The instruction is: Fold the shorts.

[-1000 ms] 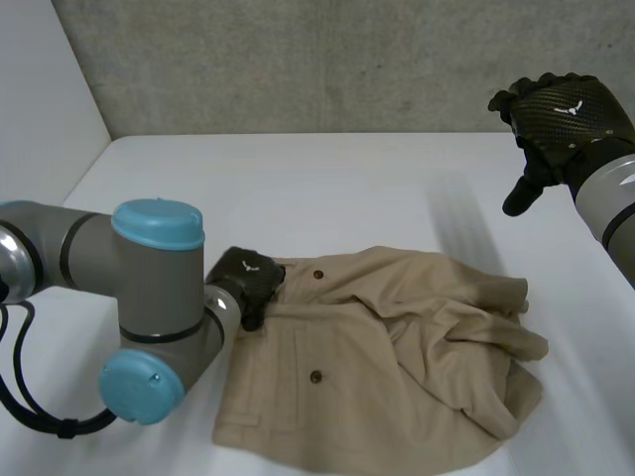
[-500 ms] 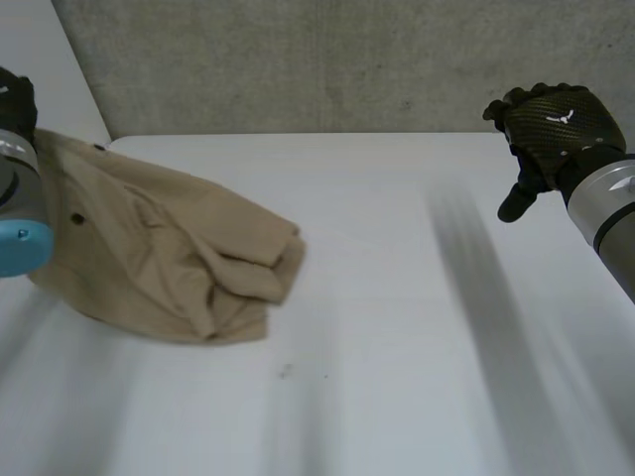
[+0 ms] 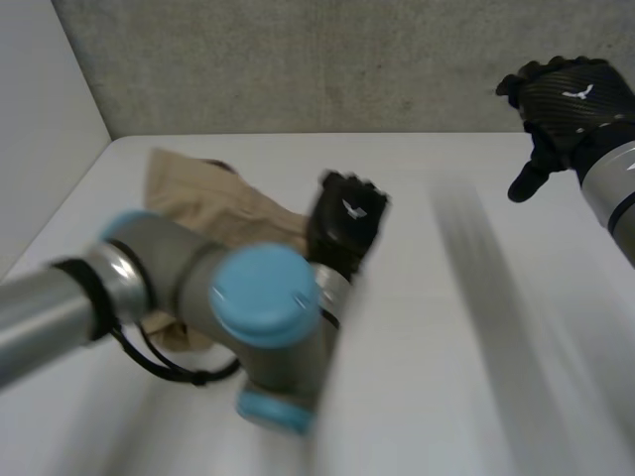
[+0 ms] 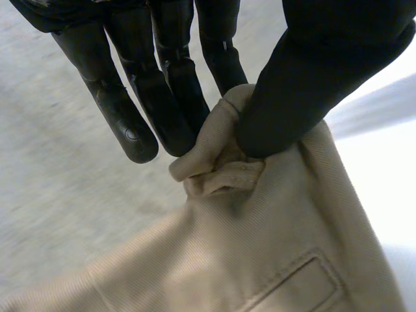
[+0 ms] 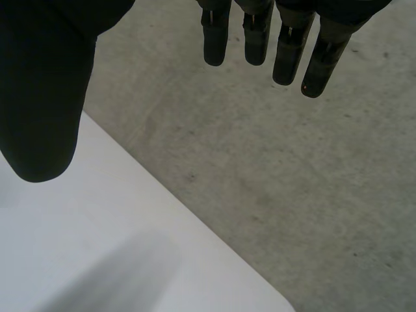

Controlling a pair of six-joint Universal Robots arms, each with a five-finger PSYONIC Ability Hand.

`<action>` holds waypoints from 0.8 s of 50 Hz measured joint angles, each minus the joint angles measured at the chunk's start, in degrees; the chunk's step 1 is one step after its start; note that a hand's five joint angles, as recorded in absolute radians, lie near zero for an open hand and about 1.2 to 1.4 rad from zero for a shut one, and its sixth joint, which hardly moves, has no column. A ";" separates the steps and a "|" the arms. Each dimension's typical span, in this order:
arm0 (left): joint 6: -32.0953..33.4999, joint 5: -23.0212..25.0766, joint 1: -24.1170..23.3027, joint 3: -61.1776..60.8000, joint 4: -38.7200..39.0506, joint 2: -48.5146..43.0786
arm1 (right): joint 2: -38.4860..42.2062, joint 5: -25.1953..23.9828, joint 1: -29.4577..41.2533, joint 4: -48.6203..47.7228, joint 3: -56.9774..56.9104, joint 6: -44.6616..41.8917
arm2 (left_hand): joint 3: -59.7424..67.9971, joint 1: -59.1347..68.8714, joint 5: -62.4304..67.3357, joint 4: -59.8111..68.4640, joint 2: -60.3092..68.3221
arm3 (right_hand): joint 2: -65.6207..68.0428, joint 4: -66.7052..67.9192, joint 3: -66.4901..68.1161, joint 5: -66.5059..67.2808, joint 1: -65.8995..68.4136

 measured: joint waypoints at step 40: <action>-25.83 7.07 35.08 -32.73 -11.19 37.23 | 10.49 -4.79 16.79 5.71 -6.94 5.41 | -56.49 -50.86 -52.22 -56.70 -56.98 | 0.00 0.00 0.00 0.00 0.00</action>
